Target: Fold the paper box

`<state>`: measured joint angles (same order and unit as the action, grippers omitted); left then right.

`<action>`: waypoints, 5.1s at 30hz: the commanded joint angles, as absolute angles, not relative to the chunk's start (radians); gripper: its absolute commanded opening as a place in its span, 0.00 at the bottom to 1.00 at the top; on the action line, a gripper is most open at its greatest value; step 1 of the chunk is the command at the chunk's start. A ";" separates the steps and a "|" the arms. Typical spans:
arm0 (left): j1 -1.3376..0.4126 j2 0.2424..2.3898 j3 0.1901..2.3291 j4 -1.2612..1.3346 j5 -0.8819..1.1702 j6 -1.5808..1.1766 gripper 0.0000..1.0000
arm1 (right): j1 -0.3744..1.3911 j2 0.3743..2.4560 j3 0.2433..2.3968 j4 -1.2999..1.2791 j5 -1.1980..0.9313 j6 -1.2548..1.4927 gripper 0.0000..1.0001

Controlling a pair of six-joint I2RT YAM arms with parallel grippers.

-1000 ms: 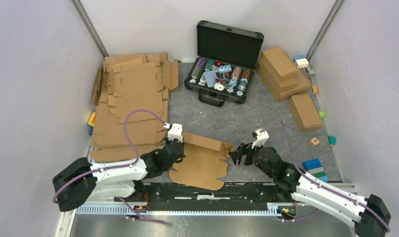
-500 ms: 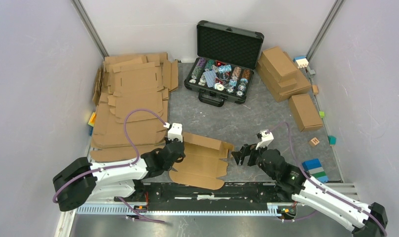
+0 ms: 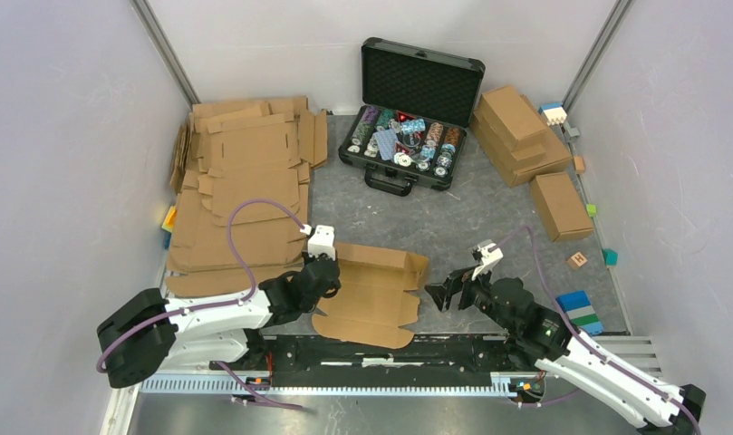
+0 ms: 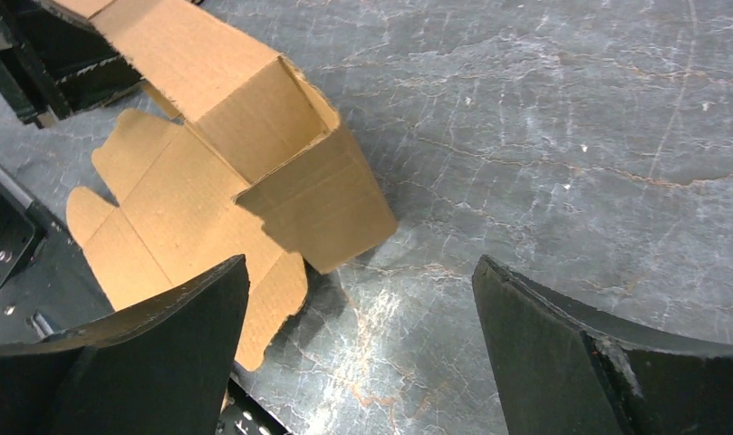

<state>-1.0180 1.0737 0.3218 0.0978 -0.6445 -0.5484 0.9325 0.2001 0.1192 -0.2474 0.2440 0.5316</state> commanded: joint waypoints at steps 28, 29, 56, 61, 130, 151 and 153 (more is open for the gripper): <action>-1.020 1.073 0.356 0.086 -0.642 -0.609 0.02 | 0.931 0.498 -0.024 0.044 0.297 0.633 0.61; -1.020 1.071 0.356 0.086 -0.643 -0.609 0.02 | 0.931 0.526 -0.031 0.085 0.283 0.635 0.61; -1.019 1.091 0.342 0.123 -0.603 -0.668 0.02 | 0.931 0.681 -0.105 0.582 0.085 0.756 0.59; -1.019 1.085 0.343 0.114 -0.605 -0.667 0.02 | 0.931 0.725 -0.080 0.619 0.059 0.748 0.57; -1.251 1.386 0.640 -0.157 -0.893 -1.003 0.08 | 1.110 1.154 0.331 0.152 0.952 0.669 0.11; -1.284 1.433 0.696 -0.207 -0.914 -1.042 0.19 | 1.109 1.149 0.290 0.270 0.891 0.620 0.20; -1.284 1.429 0.694 -0.207 -0.915 -1.037 0.18 | 1.109 1.106 0.267 0.298 0.850 0.598 0.28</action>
